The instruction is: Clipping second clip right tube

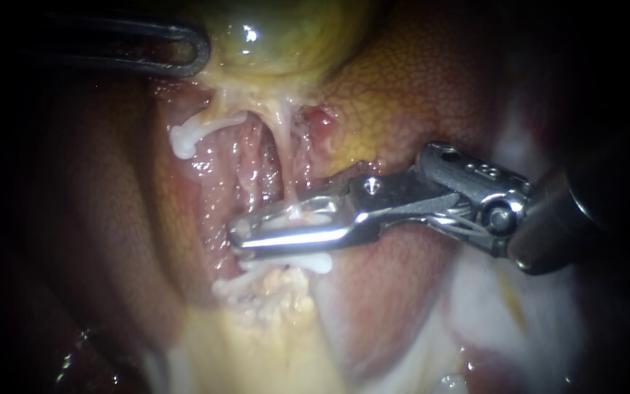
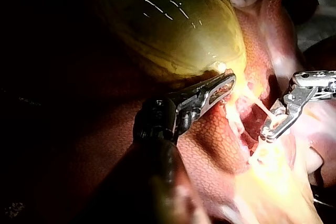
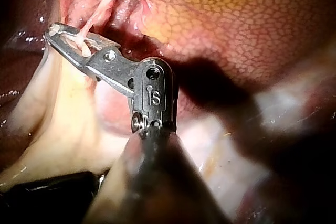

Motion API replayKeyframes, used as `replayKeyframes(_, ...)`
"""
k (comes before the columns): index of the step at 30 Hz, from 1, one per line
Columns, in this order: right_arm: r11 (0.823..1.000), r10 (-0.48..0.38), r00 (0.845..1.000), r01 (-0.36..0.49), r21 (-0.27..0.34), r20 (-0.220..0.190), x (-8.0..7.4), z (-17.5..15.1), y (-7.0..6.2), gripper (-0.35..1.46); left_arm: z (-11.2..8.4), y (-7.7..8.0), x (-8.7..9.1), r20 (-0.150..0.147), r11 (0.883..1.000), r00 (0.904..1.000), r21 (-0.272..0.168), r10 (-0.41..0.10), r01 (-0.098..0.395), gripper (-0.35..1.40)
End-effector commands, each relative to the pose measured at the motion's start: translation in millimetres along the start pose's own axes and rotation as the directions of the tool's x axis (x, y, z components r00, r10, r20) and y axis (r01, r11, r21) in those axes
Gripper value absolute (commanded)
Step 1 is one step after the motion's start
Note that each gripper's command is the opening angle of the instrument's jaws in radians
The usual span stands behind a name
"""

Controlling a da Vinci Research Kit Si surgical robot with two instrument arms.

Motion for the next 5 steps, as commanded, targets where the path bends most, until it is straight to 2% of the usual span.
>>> replayKeyframes(1,1.000,0.005,1.000,-0.005,0.000,0.000,-0.1,0.0,0.0,-0.35,0.0,0.0,0.0,0.000,1.000,1.0000,0.000,0.000,0.000,-0.35)
replayKeyframes(5,1.000,0.004,1.000,-0.004,0.000,0.000,-0.1,0.0,0.1,-0.35,0.1,0.0,0.0,0.000,1.000,1.0000,0.000,0.000,0.000,-0.35)
